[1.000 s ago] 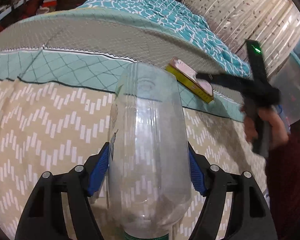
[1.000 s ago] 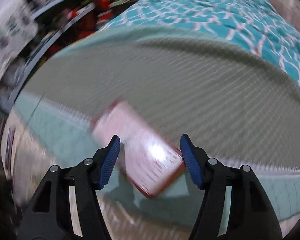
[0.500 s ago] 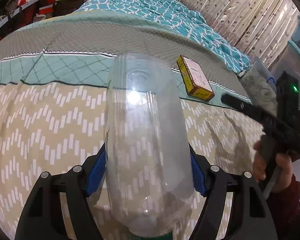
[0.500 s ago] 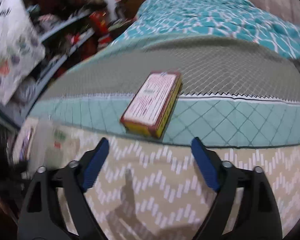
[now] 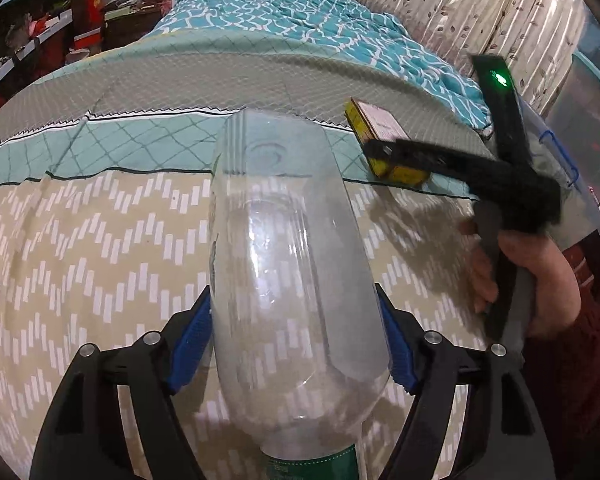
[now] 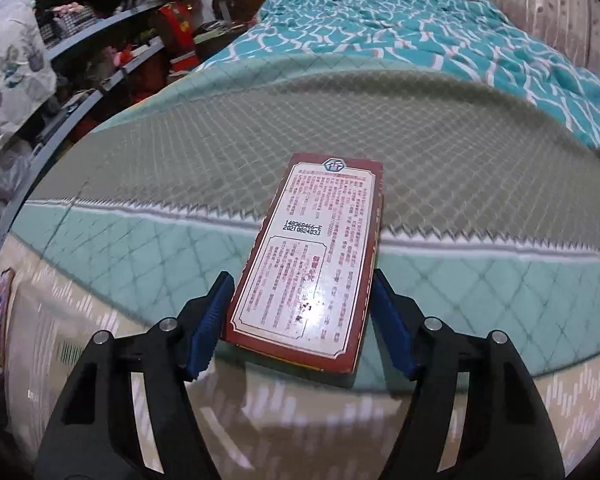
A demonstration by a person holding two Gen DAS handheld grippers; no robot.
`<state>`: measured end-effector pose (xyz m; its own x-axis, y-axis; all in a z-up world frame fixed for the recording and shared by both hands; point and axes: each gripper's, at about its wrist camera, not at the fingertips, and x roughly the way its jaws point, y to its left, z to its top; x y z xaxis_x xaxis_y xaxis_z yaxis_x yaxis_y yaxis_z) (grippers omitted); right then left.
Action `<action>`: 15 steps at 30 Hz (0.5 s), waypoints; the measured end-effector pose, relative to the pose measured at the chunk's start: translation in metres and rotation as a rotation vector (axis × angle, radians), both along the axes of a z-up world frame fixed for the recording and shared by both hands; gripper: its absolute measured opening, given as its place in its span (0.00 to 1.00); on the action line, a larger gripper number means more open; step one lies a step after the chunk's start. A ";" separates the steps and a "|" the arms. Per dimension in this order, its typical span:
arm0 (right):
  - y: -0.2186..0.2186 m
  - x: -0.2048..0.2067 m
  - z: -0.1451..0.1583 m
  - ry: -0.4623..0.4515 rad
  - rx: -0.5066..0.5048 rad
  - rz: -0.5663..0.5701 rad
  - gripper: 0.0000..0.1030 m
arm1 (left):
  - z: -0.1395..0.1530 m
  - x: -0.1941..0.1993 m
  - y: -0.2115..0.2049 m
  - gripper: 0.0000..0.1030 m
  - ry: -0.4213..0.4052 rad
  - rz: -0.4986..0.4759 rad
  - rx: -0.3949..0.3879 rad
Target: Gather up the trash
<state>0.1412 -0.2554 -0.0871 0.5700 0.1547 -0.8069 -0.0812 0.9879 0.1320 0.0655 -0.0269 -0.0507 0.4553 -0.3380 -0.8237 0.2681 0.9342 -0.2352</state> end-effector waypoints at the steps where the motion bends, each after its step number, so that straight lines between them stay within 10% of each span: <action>1: -0.003 -0.008 0.001 0.001 0.000 0.009 0.66 | 0.000 0.000 0.000 0.68 0.000 -0.002 -0.001; 15: -0.065 -0.170 0.002 -0.062 0.023 -0.008 0.67 | -0.003 -0.002 -0.027 0.67 -0.004 -0.107 -0.043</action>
<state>-0.0289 -0.3209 -0.0856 0.6198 0.1683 -0.7665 -0.0820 0.9853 0.1500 0.0637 -0.0543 -0.0541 0.4181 -0.4200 -0.8054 0.3669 0.8892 -0.2732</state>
